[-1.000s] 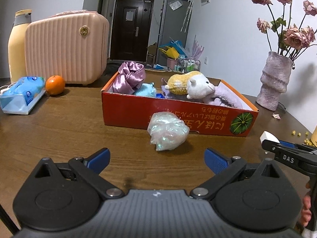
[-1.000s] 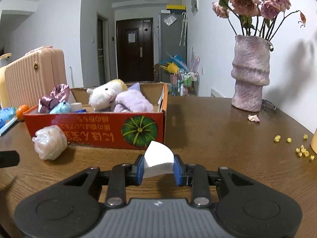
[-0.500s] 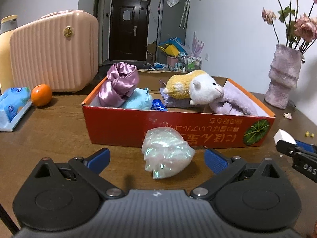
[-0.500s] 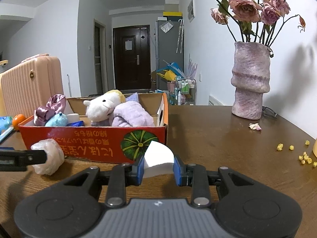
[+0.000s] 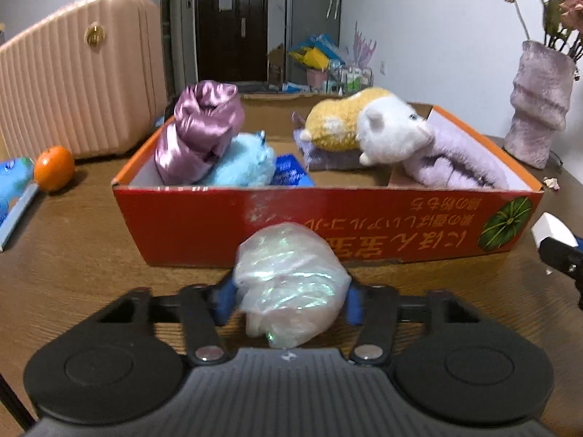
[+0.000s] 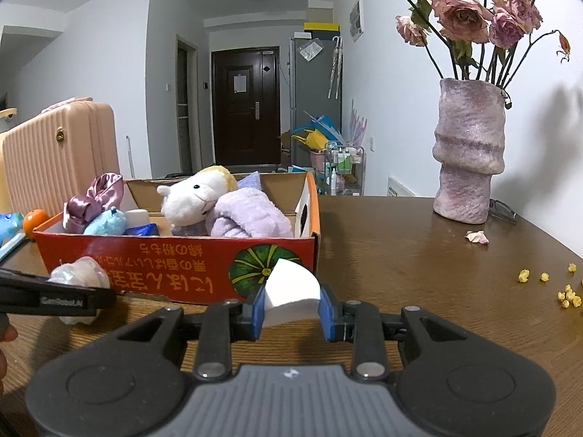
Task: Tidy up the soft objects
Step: 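Grasp the iridescent mesh pouf with the left gripper while the right gripper holds the wedge, then carry the mesh pouf and foam wedge over the box with both grippers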
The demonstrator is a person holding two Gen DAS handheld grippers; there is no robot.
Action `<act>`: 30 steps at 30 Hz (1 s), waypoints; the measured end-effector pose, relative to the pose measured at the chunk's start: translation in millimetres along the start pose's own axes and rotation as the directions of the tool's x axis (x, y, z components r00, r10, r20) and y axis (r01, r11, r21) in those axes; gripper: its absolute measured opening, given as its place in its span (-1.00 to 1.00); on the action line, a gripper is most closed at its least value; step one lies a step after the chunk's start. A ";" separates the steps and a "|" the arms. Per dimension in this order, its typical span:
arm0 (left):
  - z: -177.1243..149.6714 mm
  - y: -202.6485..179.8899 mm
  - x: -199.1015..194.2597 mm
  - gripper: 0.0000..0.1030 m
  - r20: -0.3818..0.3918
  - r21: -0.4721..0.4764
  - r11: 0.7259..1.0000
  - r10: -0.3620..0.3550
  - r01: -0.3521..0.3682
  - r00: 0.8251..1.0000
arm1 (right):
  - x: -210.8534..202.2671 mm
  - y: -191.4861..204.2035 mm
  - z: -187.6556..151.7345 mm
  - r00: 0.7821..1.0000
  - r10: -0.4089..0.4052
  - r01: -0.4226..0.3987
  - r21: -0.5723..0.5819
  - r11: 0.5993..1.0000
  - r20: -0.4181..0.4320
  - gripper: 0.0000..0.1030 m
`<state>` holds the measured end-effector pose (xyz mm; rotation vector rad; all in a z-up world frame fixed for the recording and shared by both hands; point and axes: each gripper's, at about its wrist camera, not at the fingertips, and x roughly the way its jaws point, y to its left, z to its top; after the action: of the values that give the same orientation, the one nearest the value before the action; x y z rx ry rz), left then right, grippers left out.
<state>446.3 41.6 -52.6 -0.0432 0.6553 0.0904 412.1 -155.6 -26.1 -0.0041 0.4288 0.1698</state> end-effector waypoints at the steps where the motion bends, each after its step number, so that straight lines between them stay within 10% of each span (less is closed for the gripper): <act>1: 0.4 1.5 3.1 -0.02 -0.016 -0.003 1.000 -0.002 0.002 1.000 | -0.1 -0.1 0.0 1.000 0.001 -0.001 0.000 1.000 0.000 -0.42; 30: 7.2 -1.6 -54.9 -0.07 0.217 -0.012 0.996 -0.084 0.088 0.973 | -15.3 5.4 7.7 0.991 0.048 -0.049 0.003 0.999 0.124 -0.41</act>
<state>407.5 36.6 -13.3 -0.0813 0.4341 0.0179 400.7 -152.4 -12.6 0.0229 0.3055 0.2153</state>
